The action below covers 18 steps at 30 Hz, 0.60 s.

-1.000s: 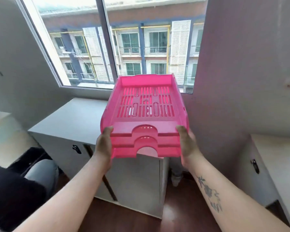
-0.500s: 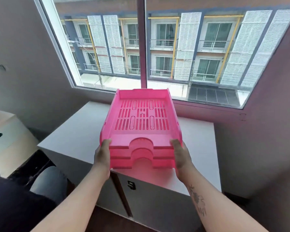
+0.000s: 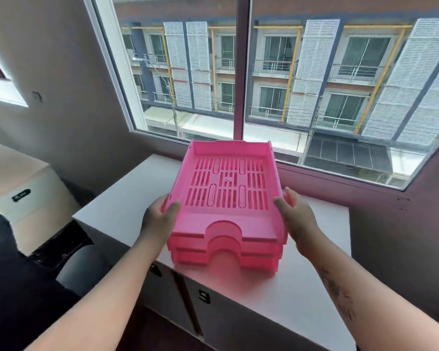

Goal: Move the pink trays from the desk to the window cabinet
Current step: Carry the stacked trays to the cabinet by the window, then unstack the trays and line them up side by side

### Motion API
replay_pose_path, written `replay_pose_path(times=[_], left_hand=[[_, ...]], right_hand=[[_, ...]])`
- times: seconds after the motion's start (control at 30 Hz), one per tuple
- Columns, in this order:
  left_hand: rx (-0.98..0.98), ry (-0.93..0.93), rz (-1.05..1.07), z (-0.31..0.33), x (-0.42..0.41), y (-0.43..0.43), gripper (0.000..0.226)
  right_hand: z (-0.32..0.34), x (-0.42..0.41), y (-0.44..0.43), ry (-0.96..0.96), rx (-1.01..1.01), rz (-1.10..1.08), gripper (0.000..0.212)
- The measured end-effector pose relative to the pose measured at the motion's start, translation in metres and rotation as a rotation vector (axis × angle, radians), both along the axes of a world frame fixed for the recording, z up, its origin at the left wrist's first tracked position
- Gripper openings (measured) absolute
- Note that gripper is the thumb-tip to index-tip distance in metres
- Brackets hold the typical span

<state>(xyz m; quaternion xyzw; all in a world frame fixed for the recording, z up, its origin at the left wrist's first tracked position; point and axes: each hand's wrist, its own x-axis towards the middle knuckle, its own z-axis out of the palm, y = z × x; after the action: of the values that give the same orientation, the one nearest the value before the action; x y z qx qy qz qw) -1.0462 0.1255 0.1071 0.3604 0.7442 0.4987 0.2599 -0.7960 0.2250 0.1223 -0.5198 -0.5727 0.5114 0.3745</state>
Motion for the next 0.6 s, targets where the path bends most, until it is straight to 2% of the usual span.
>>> replay_pose_path(times=[0.03,0.07,0.2,0.33,0.43,0.6], left_hand=[[-0.020,0.043,0.007,0.003,-0.003,0.006,0.025],[-0.028,0.078,0.023,0.006,-0.005,0.010,0.028],[0.039,0.108,0.094,0.011,-0.015,0.009,0.031],[0.084,0.112,0.205,0.011,-0.062,-0.006,0.031],[0.086,0.095,0.260,0.010,-0.117,-0.016,0.029],[0.089,0.056,0.295,0.002,-0.206,-0.025,0.027]], right_hand=[[0.004,-0.003,0.006,-0.025,0.006,0.004,0.031],[0.005,-0.006,0.010,-0.055,0.029,0.005,0.028],[0.004,-0.023,0.008,-0.124,0.130,-0.010,0.039],[0.018,-0.068,-0.002,-0.083,0.202,0.029,0.034],[0.023,-0.119,-0.011,-0.054,0.193,0.071,0.051],[0.000,-0.220,-0.012,-0.048,0.143,0.118,0.057]])
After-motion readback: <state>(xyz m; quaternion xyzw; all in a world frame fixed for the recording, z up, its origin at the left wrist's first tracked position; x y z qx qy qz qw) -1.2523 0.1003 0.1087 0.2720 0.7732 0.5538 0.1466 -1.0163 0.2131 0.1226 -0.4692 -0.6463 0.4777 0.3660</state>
